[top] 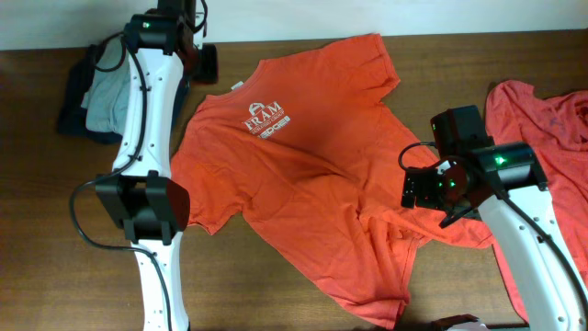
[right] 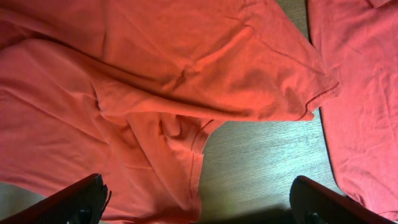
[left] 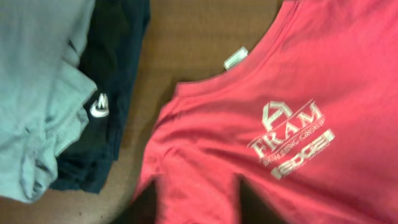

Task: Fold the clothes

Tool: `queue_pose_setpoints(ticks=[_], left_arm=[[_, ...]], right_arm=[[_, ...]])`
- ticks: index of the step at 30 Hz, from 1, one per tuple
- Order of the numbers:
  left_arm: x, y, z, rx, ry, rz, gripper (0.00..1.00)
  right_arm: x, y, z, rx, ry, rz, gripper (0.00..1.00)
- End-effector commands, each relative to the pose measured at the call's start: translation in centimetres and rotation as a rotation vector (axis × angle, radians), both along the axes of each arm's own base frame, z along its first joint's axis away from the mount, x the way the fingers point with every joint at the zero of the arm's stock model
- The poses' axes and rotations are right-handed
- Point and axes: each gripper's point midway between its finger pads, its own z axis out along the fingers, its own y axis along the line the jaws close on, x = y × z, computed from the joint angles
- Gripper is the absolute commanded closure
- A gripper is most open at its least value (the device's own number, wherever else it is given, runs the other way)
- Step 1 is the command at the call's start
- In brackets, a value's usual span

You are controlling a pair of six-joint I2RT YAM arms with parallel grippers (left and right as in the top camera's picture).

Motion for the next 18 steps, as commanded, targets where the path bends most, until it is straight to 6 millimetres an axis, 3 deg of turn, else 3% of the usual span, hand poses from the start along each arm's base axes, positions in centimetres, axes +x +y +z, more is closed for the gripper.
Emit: queue_pose_setpoints(ticks=[1, 11, 18], left_arm=[[-1.1, 0.4, -1.3, 0.019, 0.055, 0.008, 0.99], [-5.3, 1.3, -9.3, 0.044, 0.3, 0.024, 1.0], [-6.9, 3.4, -12.0, 0.044, 0.371, 0.092, 0.99]], right_arm=[[0.3, -0.5, 0.9, -0.02, -0.032, -0.005, 0.01], [0.3, -0.5, 0.9, -0.02, -0.032, -0.005, 0.01], [0.3, -0.5, 0.9, -0.02, -0.032, -0.005, 0.01]])
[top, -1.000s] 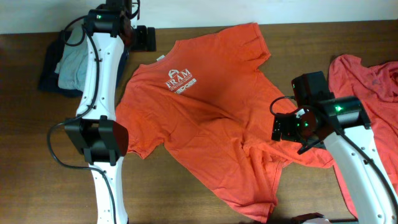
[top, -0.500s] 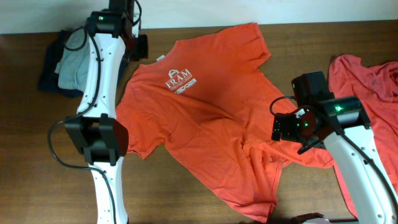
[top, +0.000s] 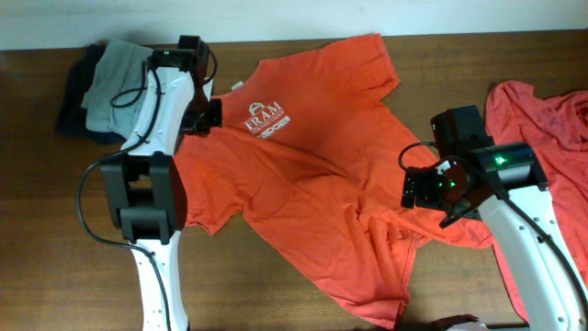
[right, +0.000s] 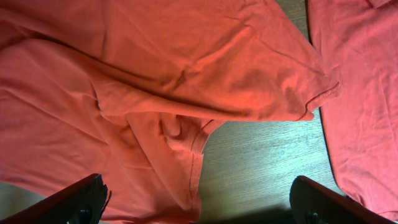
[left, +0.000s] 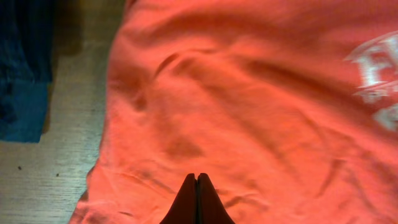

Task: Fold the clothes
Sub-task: 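Release the left shoulder and lift the left gripper toward the collar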

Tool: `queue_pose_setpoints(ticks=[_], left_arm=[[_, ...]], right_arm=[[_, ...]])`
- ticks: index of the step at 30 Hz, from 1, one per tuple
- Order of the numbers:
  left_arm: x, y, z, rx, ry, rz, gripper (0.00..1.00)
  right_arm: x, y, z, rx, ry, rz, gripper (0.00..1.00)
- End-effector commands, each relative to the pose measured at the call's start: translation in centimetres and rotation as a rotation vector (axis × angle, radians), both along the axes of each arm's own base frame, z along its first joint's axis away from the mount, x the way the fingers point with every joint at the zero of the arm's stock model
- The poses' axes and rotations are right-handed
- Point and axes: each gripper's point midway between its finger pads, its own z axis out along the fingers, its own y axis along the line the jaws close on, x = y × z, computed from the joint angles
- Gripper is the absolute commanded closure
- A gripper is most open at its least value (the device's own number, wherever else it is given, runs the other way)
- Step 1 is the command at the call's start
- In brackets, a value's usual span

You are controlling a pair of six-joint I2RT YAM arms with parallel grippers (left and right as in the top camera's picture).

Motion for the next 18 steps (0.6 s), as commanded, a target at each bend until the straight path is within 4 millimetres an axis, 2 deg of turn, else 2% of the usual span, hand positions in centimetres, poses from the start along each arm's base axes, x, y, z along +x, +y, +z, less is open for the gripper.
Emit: queue_pose_setpoints(ticks=[1, 5, 15, 18], left_arm=[[-0.4, 1.8, -0.1, 0.026, 0.003, 0.055, 0.99], [-0.7, 2.8, -1.3, 0.071, 0.011, 0.106, 0.99], [-2.3, 2.9, -4.8, 0.075, 0.053, 0.113, 1.0], [-3.3, 3.1, -5.9, 0.079, 0.085, 0.116, 0.99]], right_arm=[[0.3, -0.5, 0.9, -0.02, -0.032, -0.005, 0.01], [0.3, -0.5, 0.9, -0.02, -0.032, -0.005, 0.01], [0.3, -0.5, 0.9, -0.02, -0.032, -0.005, 0.01], [0.3, -0.5, 0.9, -0.02, -0.033, -0.005, 0.02]])
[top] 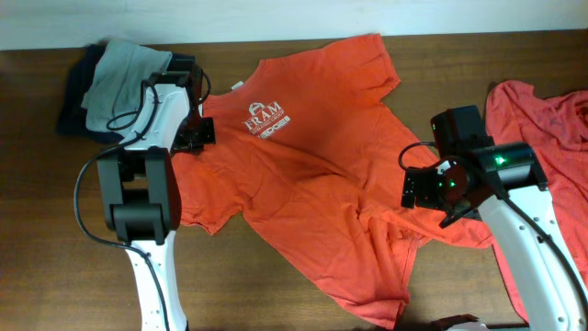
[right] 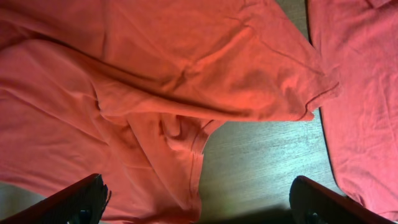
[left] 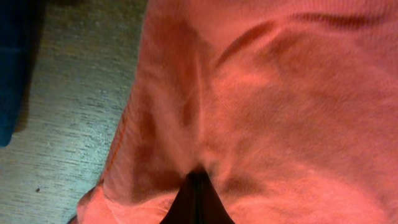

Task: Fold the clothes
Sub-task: 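Release the left shoulder and lift the left gripper toward the collar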

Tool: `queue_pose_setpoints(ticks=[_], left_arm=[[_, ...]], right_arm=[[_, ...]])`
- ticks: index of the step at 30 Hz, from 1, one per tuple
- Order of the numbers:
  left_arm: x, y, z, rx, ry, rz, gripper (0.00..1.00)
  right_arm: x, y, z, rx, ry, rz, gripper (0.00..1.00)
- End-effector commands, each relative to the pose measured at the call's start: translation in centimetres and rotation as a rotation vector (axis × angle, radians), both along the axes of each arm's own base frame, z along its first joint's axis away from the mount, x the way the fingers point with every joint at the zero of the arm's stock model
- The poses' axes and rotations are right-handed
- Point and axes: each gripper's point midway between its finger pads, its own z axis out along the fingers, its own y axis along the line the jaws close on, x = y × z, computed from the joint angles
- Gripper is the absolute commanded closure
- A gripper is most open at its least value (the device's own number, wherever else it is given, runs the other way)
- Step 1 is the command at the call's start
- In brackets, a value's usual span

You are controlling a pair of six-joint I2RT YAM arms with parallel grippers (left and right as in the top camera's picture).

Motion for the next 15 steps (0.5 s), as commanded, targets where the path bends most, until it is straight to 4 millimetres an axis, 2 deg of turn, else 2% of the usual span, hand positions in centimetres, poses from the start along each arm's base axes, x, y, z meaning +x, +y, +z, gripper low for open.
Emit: queue_pose_setpoints(ticks=[1, 5, 9, 15], left_arm=[[-1.9, 0.6, -1.2, 0.02, 0.057, 0.021, 0.99], [-3.4, 2.3, -1.6, 0.096, 0.103, 0.074, 0.99], [-4.9, 5.1, -0.7, 0.252, 0.149, 0.113, 1.0], [-5.8, 7.0, 0.3, 0.371, 0.174, 0.133, 1.0]], right_arm=[[0.3, -0.5, 0.8, -0.02, -0.032, -0.004, 0.01], [0.3, -0.5, 0.8, -0.02, -0.032, -0.004, 0.01], [0.3, -0.5, 0.8, -0.02, -0.032, -0.004, 0.01], [0.3, -0.5, 0.8, -0.02, -0.032, -0.004, 0.01]])
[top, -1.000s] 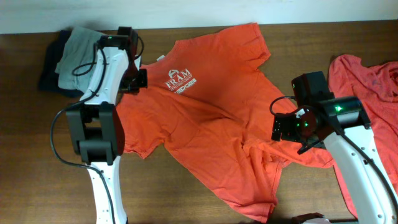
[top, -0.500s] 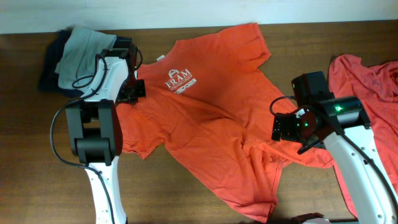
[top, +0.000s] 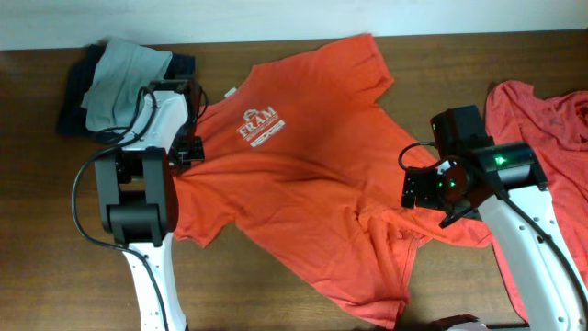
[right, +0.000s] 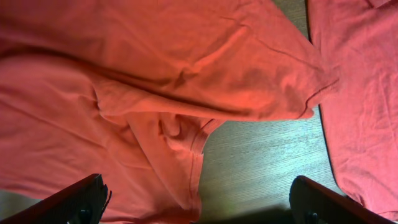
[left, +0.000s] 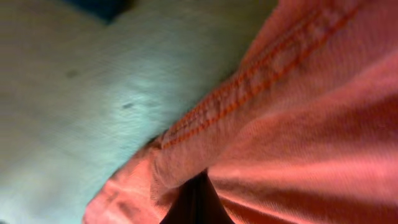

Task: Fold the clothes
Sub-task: 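Release the left shoulder and lift the left gripper toward the collar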

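Observation:
An orange T-shirt (top: 303, 175) with a white chest print lies spread and wrinkled across the middle of the table. At its left sleeve, my left gripper (top: 190, 150) is shut. In the left wrist view the closed fingertips (left: 198, 193) pinch the cloth just behind the stitched sleeve hem (left: 261, 81). Over the shirt's crumpled right side hangs my right gripper (top: 430, 190), open. Its two fingers (right: 87, 198) stand far apart above a folded flap of the shirt (right: 186, 93) and bare wood.
A pile of grey and dark blue clothes (top: 115, 78) sits at the back left, close to the left arm. A second red garment (top: 542, 119) lies at the right edge, also showing in the right wrist view (right: 360, 93). The table (top: 276, 294) is dark wood.
My left gripper has moved toward the front and slightly left, still shut, now at the sleeve hem. The shirt's left side and print have shifted left with it. The right gripper has not moved.
At first my left gripper was at the back by the collar and the clothes pile. Then its shut fingers were over the shirt's left shoulder, then pressed into the sleeve cloth. Now it pinches the sleeve and the shirt has shifted left. The right gripper stayed open throughout.

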Tool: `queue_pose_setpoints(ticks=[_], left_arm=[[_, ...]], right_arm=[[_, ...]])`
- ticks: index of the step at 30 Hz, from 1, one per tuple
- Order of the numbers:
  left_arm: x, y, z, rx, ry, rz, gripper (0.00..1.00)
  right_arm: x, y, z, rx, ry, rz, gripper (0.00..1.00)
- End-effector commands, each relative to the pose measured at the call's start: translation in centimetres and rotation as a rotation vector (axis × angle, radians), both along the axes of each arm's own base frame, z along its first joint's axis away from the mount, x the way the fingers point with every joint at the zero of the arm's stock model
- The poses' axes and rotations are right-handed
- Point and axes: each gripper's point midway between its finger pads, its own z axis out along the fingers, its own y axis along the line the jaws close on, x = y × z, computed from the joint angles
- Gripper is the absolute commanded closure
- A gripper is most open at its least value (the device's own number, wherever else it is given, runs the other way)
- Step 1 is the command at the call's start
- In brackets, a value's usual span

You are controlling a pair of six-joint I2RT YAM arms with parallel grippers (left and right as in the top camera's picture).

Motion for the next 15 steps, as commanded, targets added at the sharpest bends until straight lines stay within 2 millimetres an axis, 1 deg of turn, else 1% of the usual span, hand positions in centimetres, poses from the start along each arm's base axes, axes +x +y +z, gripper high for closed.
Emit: queue_pose_setpoints(ticks=[1, 7, 11, 13, 15], left_arm=[[-0.6, 2.2, 0.1, 0.116, 0.015, 0.031, 0.99], [-1.3, 2.4, 0.3, 0.129, 0.046, 0.029, 0.99], [-1.2, 2.7, 0.8, 0.15, 0.037, 0.026, 0.99], [-0.9, 2.6, 1.5, 0.155, 0.004, 0.048, 1.0], [0.0, 2.3, 2.9, 0.155, -0.054, 0.065, 1.0]], right_arm=[[0.3, -0.5, 0.8, -0.02, -0.032, -0.005, 0.01], [0.3, -0.5, 0.8, -0.02, -0.032, -0.005, 0.01], [0.3, -0.5, 0.8, -0.02, -0.032, -0.005, 0.01], [0.3, -0.5, 0.8, -0.02, -0.032, -0.005, 0.01], [0.3, -0.5, 0.8, -0.02, -0.032, -0.005, 0.01]])
